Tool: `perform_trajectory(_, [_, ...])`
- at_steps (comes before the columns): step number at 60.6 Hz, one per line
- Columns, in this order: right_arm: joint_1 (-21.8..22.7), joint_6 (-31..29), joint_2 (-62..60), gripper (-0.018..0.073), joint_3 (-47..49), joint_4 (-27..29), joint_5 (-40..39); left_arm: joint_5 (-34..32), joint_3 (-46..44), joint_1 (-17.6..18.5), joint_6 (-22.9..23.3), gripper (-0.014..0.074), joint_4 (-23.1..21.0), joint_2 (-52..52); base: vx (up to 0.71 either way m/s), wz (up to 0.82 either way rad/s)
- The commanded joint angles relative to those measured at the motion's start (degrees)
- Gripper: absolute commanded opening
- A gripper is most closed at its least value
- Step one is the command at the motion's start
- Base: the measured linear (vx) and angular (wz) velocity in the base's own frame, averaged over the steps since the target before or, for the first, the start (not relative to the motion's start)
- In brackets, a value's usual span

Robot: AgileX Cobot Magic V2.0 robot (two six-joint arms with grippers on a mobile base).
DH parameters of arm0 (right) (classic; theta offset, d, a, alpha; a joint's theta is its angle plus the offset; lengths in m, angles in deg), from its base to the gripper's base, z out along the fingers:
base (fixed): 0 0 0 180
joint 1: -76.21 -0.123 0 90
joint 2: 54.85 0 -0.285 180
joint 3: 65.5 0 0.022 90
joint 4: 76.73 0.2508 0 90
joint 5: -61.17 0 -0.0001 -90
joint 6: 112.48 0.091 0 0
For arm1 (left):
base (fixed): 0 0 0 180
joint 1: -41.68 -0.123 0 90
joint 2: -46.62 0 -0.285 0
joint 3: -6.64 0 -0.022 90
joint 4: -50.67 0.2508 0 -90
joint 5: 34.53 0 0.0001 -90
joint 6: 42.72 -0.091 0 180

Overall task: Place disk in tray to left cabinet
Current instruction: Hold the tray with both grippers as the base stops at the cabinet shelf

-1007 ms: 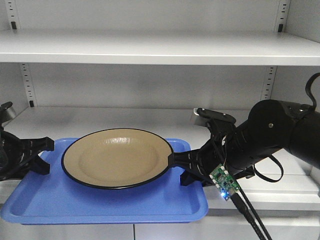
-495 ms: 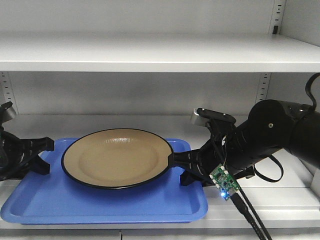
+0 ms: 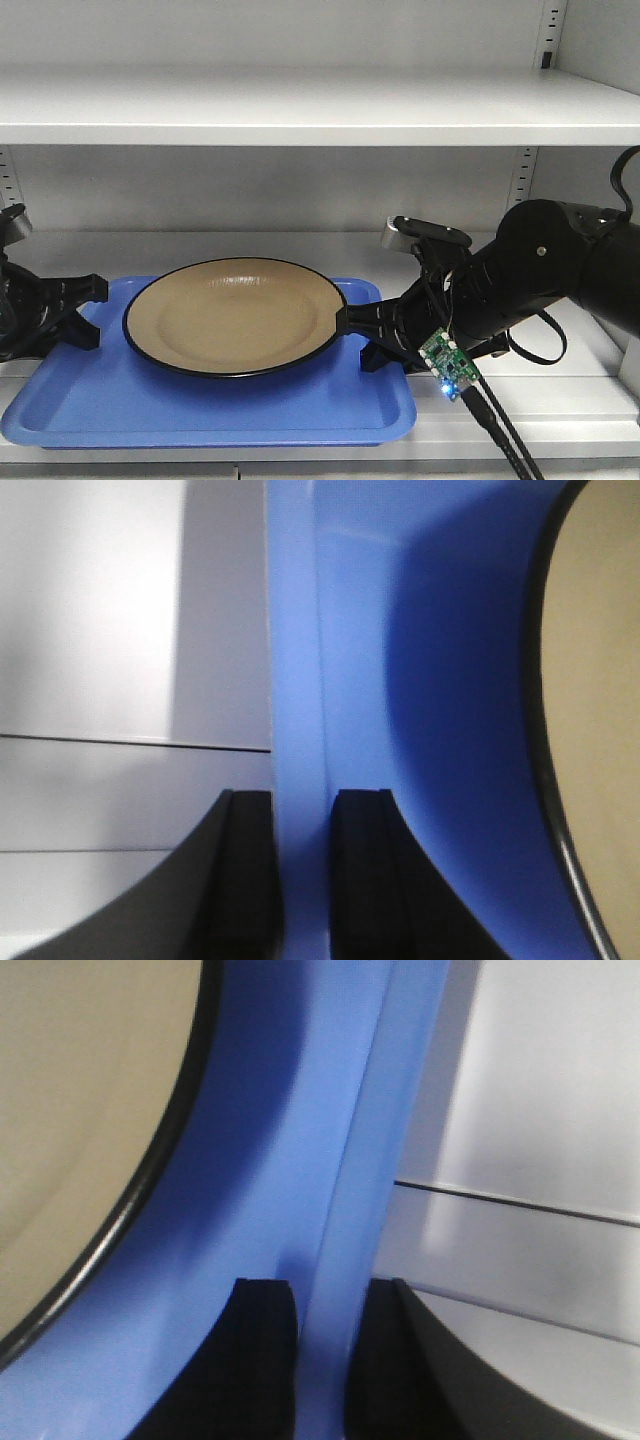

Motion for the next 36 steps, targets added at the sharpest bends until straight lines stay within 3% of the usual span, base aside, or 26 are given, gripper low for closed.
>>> perform_trajectory(1, [-1.1,-1.8,-3.2,-0.0006,2.3,5.1,-4.7,-3.0,-2.5,1.2,0.7,-0.0001,-7.1,-2.7,0.0,0.0])
perform_trajectory(17, [-1.1,-1.8,-3.2,-0.0006,2.3,5.0,-5.1,-3.3,-2.5,1.2,0.7,-0.0001,-7.1,-2.7,0.0,0.0])
perform_trajectory(36, [-1.1,-1.8,-3.2,-0.0006,2.3,5.0,-7.7,-8.7,-2.5,1.2,0.7,-0.0001,-7.1,-2.7,0.0,0.0])
